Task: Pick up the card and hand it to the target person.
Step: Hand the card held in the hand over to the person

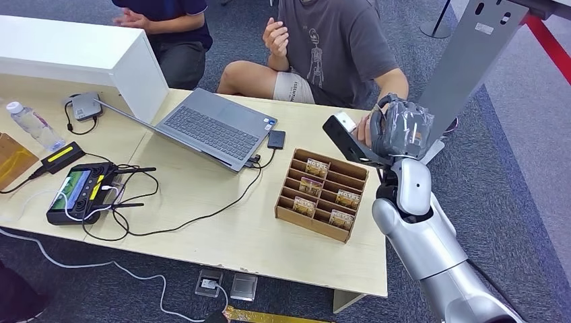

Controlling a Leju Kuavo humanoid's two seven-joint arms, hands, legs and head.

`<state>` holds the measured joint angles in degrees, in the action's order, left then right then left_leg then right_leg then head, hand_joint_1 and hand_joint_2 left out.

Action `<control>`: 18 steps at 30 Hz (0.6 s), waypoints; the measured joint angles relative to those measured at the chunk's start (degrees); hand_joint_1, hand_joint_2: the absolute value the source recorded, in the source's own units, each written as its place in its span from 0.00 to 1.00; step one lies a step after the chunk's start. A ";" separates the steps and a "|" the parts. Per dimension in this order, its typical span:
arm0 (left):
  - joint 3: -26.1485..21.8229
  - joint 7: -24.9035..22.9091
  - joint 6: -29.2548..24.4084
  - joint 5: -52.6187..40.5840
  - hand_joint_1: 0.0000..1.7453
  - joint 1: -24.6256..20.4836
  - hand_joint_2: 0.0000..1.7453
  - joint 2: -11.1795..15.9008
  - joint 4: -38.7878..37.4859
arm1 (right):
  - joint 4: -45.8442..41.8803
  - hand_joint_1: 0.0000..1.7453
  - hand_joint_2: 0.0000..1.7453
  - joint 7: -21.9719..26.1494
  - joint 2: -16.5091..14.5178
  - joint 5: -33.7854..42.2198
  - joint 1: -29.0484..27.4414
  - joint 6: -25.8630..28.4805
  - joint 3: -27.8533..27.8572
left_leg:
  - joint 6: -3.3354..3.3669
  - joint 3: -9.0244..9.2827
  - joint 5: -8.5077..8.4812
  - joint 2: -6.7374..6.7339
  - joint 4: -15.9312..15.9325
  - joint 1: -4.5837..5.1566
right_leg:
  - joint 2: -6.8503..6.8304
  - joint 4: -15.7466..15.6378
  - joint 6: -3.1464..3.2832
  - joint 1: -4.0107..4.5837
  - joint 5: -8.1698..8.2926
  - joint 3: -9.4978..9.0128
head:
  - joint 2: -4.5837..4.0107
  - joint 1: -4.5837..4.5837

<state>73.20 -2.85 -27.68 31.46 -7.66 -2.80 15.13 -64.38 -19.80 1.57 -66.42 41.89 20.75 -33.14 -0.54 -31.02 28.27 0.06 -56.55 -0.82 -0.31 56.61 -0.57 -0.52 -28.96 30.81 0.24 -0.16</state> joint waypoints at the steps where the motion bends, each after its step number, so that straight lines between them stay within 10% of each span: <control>1: 0.00 -0.01 -0.05 -0.01 0.00 0.00 0.00 -0.01 0.00 | 0.90 0.00 1.00 0.28 -0.01 0.14 0.18 -0.02 -0.06 | 0.00 0.00 0.00 0.00 0.00 0.00 | 0.00 0.00 0.00 0.00 0.00 0.00 | 0.00 -0.01; 18: -0.01 -0.65 -0.70 0.42 0.00 0.02 0.00 -0.29 -0.01 | 9.19 0.00 1.00 5.05 -1.92 6.60 1.11 7.37 -0.96 | 0.00 -0.02 0.00 0.00 0.00 0.00 | 0.00 0.01 0.00 0.00 0.00 0.05 | 0.00 0.01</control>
<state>73.19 -3.50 -28.38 31.87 -7.65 -3.09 15.12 -55.19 -14.76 -0.35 -59.82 42.99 28.12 -34.10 -0.54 -31.04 28.27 0.06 -56.55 -0.82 -0.31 56.61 -0.57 -0.52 -28.96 30.86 0.24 -0.15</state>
